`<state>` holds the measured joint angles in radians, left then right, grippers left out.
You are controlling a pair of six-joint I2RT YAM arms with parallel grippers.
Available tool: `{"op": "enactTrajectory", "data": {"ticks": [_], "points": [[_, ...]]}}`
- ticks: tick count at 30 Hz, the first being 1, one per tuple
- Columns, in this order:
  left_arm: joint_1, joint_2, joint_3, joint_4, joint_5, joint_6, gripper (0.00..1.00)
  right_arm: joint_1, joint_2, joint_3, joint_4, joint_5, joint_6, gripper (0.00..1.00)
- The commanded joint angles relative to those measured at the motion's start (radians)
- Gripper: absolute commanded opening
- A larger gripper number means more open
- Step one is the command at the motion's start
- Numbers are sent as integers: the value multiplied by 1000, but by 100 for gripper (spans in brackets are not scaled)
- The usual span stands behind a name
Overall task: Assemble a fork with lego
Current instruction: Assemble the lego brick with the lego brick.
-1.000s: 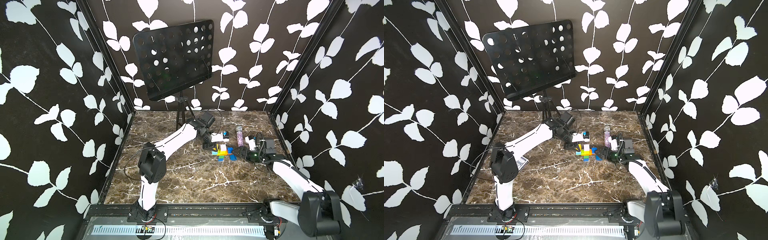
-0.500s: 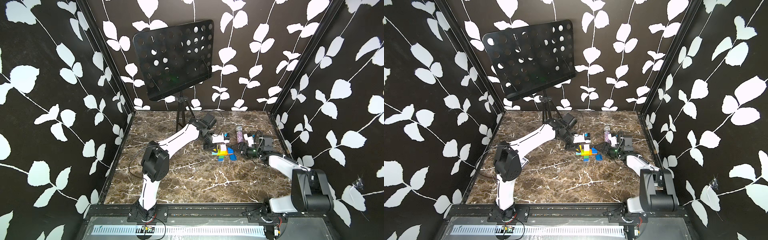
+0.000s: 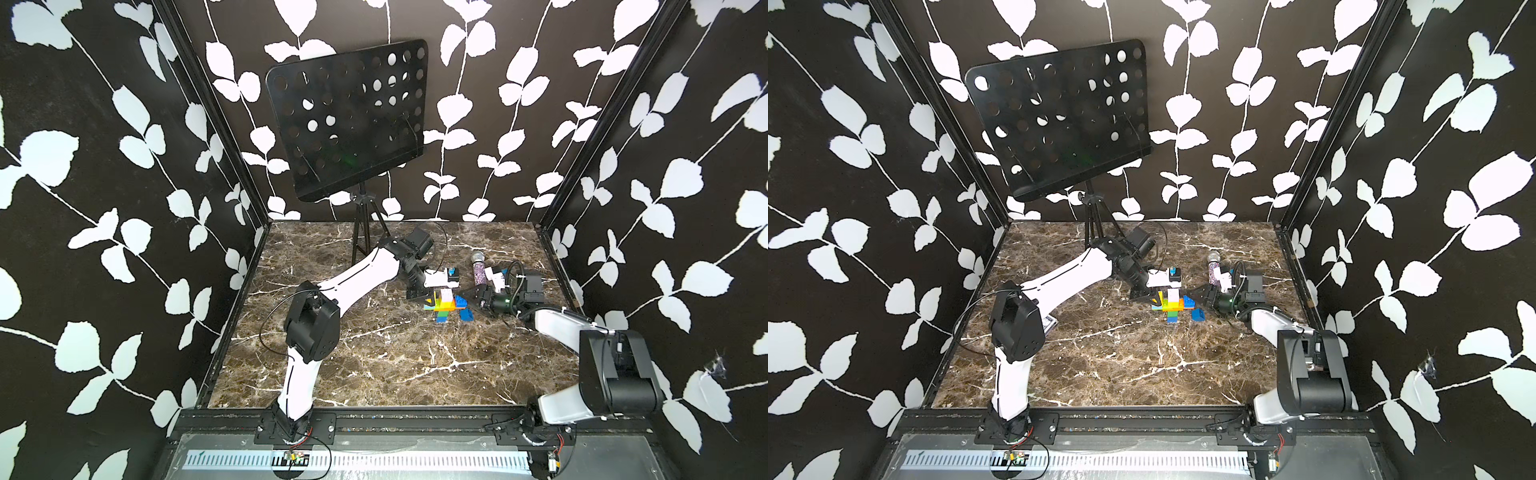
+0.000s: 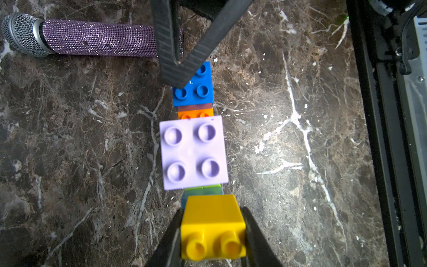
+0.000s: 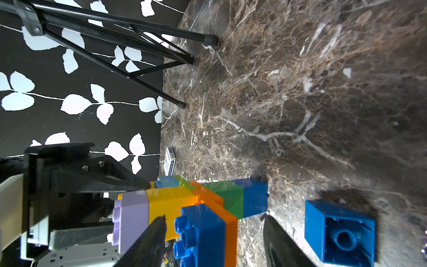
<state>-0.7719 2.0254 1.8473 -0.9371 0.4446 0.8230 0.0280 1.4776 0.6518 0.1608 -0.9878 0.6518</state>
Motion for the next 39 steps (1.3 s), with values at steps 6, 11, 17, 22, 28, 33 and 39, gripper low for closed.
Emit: {"op": "enactTrajectory", "data": {"ticks": [6,11,17,22,28,33,39], "points": [[-6,3,38,-38,-21,27,0,-5,42,-14,51,-34,9,60],[-7,22,80,-89,-38,44,0,-4,54,-12,47,-37,5,56],[-10,38,103,-125,-47,32,0,-4,56,-11,45,-41,5,55],[-14,50,115,-151,-26,9,0,-3,50,-14,44,-36,11,55],[-20,56,112,-115,-59,-19,0,-2,44,-16,42,-36,11,55],[-26,72,123,-132,-81,-40,0,1,42,-22,41,-28,17,53],[-38,79,115,-150,-109,-57,0,10,26,-42,48,-8,31,53]]}}
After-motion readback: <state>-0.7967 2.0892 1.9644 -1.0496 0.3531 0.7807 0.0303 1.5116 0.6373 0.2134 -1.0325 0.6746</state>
